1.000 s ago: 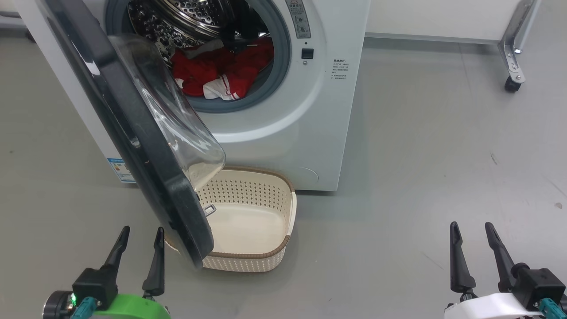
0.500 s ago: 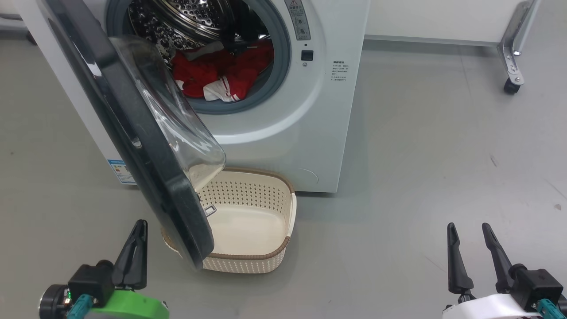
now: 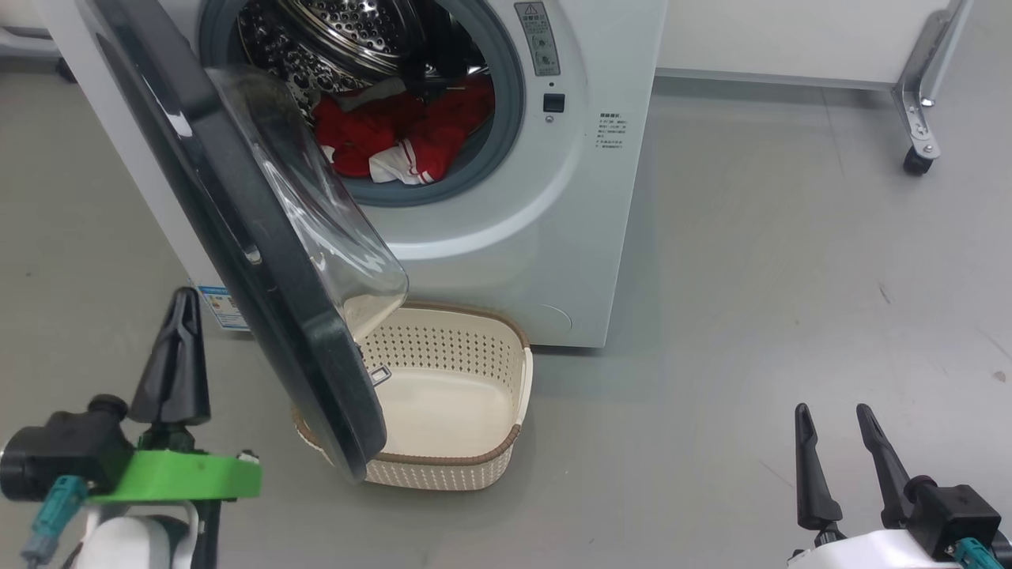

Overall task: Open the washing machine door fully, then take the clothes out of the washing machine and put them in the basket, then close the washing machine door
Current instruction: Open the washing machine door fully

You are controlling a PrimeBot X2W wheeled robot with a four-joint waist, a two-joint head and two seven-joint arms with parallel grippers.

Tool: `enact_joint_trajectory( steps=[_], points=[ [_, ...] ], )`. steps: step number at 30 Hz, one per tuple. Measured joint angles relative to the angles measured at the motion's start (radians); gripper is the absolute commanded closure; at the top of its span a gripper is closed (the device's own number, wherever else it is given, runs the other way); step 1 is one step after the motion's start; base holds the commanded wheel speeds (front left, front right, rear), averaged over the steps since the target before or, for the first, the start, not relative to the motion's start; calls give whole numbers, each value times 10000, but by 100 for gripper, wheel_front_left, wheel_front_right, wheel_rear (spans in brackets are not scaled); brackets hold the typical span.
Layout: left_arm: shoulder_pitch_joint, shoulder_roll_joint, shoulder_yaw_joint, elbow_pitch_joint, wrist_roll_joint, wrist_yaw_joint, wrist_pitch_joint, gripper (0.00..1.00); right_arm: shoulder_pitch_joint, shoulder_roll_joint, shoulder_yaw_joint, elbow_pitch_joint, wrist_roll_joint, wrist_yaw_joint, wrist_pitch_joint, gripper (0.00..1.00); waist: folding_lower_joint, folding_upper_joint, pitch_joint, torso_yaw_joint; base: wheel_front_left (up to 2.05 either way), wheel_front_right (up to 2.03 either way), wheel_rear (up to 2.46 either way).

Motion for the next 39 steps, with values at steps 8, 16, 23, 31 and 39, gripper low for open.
enact_joint_trajectory(
  steps=[8, 16, 23, 31, 39],
  points=[
    [-471, 12, 127, -830, -92, -79, -48, 100, 3, 79, -50, 81, -8, 17, 0, 0, 0, 0, -45, -31, 0, 0, 0],
    [-815, 31, -345, -1429, -10, -92, -54, 100, 7, 173, -96, 113, -90, 86, 0, 0, 0, 0, -56, -92, 0, 0, 0],
    [-856, 31, -1152, -1578, 12, -169, -54, 100, 7, 236, -121, 148, -105, 173, 0, 0, 0, 0, -43, -160, 0, 0, 0],
    [-824, 29, -1988, -1450, 12, -171, -38, 100, 4, 286, -176, 151, -182, 219, 0, 0, 0, 0, 17, -284, 0, 0, 0],
    [-604, 33, -3137, -897, 12, -180, 238, 100, 0, 334, -240, 213, -182, 240, 0, 0, 0, 0, 127, -440, 0, 0, 0]
  ],
)
